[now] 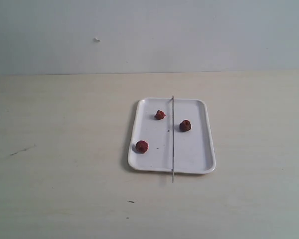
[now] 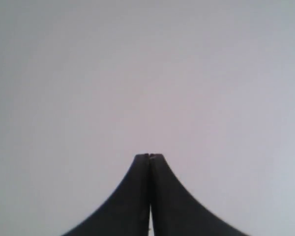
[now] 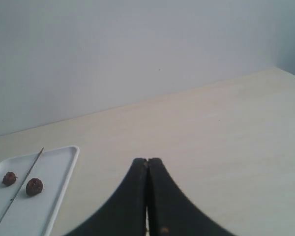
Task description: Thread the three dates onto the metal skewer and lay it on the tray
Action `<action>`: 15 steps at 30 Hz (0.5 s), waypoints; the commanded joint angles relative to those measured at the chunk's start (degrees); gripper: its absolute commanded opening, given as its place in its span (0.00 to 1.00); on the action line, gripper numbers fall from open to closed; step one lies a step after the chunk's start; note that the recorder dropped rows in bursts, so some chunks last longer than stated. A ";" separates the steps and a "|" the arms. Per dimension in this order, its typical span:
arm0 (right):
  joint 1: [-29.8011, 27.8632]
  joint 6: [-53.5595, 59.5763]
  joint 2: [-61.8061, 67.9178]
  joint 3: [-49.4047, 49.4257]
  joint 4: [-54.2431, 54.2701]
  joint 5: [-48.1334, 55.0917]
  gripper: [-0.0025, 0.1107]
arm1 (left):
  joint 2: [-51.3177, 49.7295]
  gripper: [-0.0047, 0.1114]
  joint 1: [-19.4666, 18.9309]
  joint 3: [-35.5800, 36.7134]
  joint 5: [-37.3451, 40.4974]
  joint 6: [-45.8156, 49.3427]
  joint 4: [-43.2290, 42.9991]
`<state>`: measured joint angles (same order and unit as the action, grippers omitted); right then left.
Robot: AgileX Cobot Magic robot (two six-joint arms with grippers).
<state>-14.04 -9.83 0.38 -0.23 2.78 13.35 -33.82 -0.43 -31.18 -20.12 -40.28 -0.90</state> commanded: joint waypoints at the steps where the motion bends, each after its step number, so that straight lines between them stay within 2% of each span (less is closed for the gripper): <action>1: 0.09 0.12 -0.38 0.23 -0.23 -0.76 0.02 | -19.75 0.04 4.01 -9.91 29.27 -5.66 -15.95; 8: 0.09 0.12 -0.38 0.23 -0.23 -0.76 0.02 | -49.31 0.04 16.80 -25.76 60.12 14.40 -12.96; 11: 0.09 0.12 -0.38 0.23 -0.23 -0.76 0.02 | -57.81 0.04 20.59 -32.92 66.85 16.07 -13.20; 15: 0.09 0.12 -0.38 0.23 -0.23 -0.76 0.02 | -64.31 0.04 24.66 -39.56 69.46 16.76 -7.65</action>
<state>-14.04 -9.83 0.38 -0.23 2.78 13.35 -94.89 21.56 -66.28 46.96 -24.97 -12.82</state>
